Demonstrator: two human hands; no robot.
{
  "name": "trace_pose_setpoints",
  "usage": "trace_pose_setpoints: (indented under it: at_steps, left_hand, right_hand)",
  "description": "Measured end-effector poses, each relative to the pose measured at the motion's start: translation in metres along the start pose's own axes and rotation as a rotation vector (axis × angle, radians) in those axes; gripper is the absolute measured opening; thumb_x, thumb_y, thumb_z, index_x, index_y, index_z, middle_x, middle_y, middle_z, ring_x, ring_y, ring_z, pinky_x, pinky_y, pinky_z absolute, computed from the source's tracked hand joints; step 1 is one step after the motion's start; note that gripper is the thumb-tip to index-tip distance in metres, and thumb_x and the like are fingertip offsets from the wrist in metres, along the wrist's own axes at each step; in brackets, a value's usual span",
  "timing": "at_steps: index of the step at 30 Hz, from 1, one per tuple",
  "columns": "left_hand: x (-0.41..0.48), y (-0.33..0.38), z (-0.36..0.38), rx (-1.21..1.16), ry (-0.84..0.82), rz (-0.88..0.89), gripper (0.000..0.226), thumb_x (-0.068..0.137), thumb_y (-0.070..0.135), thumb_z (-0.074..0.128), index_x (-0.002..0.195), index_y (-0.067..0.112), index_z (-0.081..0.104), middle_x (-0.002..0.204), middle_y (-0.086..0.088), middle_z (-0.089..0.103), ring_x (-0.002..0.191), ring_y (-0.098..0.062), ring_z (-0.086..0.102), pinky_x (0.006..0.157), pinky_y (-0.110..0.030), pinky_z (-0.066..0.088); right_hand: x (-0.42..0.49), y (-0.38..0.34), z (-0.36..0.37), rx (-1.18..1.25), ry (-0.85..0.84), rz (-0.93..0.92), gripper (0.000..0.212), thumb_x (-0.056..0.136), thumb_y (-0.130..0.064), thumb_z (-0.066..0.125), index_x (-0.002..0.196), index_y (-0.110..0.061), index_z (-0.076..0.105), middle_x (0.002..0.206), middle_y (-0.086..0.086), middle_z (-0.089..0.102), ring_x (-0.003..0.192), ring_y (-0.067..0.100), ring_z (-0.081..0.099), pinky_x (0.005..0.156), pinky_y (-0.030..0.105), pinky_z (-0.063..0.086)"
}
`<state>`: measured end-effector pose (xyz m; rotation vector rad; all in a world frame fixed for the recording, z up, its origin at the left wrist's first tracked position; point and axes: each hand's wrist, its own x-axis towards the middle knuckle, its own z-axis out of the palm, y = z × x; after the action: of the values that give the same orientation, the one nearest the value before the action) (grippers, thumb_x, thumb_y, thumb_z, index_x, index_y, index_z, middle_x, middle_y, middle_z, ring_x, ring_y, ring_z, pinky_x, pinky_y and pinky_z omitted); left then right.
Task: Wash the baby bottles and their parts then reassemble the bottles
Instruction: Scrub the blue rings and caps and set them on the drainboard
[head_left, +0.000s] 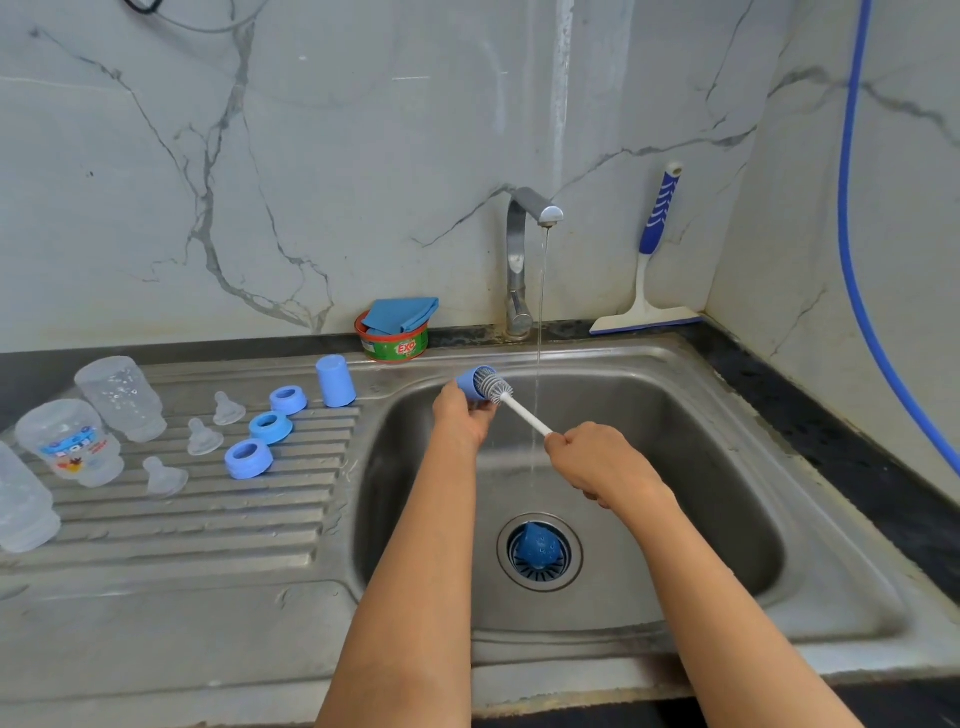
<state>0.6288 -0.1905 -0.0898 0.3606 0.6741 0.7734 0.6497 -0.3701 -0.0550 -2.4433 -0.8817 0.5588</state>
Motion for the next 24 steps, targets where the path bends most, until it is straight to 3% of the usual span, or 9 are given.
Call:
trace_pose_setpoints:
  at_steps: [1,5,7,10,12,15,17,20,24]
  left_hand:
    - [0.002,0.000,-0.001,0.020,0.027,0.027,0.028,0.096,-0.003,0.039,0.086,-0.009,0.064,0.085,-0.020,0.055,0.072,-0.029,0.054,0.085,-0.045,0.048]
    - [0.009,0.001,-0.005,0.048,0.120,0.077,0.036,0.103,0.017,0.033,0.129,-0.004,0.047,0.091,-0.016,0.057,0.070,-0.023,0.054,0.066,-0.031,0.049]
    - [0.009,-0.001,-0.004,0.076,0.149,0.095,0.037,0.104,0.020,0.033,0.131,-0.002,0.046,0.098,-0.015,0.059,0.071,-0.022,0.055,0.062,-0.029,0.048]
    - [0.009,0.000,-0.008,0.121,0.239,0.147,0.040,0.104,0.025,0.037,0.134,0.003,0.048,0.127,-0.015,0.057,0.088,-0.025,0.057,0.066,-0.030,0.050]
    - [0.011,0.002,-0.011,0.084,0.253,0.139,0.038,0.103,0.028,0.038,0.134,0.008,0.048,0.130,-0.011,0.053,0.093,-0.025,0.053,0.067,-0.029,0.047]
    - [0.006,0.003,-0.009,0.049,0.152,0.047,0.021,0.101,0.023,0.040,0.114,0.011,0.052,0.105,-0.012,0.053,0.080,-0.024,0.052,0.059,-0.029,0.044]
    - [0.001,0.000,-0.004,0.075,0.051,-0.036,0.023,0.101,0.029,0.044,0.108,0.007,0.049,0.094,-0.014,0.051,0.075,-0.024,0.050,0.061,-0.031,0.046]
    - [-0.003,-0.001,0.000,0.131,-0.032,-0.090,0.042,0.093,0.041,0.058,0.109,0.003,0.049,0.095,-0.014,0.054,0.079,-0.021,0.055,0.063,-0.027,0.050]
    - [-0.004,-0.002,0.000,0.193,-0.101,-0.101,0.028,0.095,0.021,0.058,0.115,0.002,0.053,0.108,-0.016,0.054,0.086,-0.023,0.056,0.065,-0.028,0.052]
  right_hand:
    - [0.000,0.000,0.000,0.003,-0.012,0.004,0.035,0.098,-0.033,0.034,0.097,-0.009,0.059,0.070,0.002,0.050,0.053,0.015,0.044,0.053,0.027,0.040]
    - [-0.003,-0.001,0.001,-0.003,-0.036,0.038,0.038,0.096,-0.034,0.035,0.104,-0.007,0.061,0.074,0.003,0.052,0.054,0.015,0.045,0.054,0.028,0.040]
    - [-0.002,0.000,0.002,-0.005,-0.022,0.043,0.039,0.095,-0.035,0.035,0.107,-0.007,0.060,0.080,0.005,0.053,0.058,0.017,0.045,0.059,0.030,0.043]
    - [-0.002,0.001,0.004,-0.013,0.009,0.041,0.038,0.095,-0.035,0.034,0.106,-0.008,0.059,0.079,0.004,0.053,0.058,0.017,0.045,0.061,0.031,0.044]
    - [-0.002,0.002,0.003,-0.009,0.058,0.033,0.037,0.095,-0.033,0.033,0.105,-0.008,0.059,0.075,0.003,0.052,0.058,0.017,0.047,0.060,0.031,0.045]
    - [0.001,0.002,0.004,-0.009,0.088,0.008,0.038,0.095,-0.031,0.032,0.100,-0.006,0.060,0.073,0.003,0.052,0.058,0.017,0.049,0.060,0.030,0.046]
    - [0.001,0.002,0.005,0.003,0.072,-0.010,0.034,0.096,-0.031,0.031,0.094,-0.008,0.056,0.072,0.003,0.051,0.055,0.016,0.045,0.056,0.028,0.043]
    - [0.000,0.000,0.005,0.026,0.056,-0.036,0.031,0.097,-0.031,0.031,0.090,-0.010,0.053,0.068,0.001,0.048,0.053,0.014,0.043,0.051,0.026,0.039]
    - [0.003,0.001,0.006,0.029,0.085,-0.020,0.032,0.098,-0.028,0.030,0.091,-0.008,0.054,0.068,0.002,0.050,0.053,0.015,0.046,0.049,0.026,0.039]
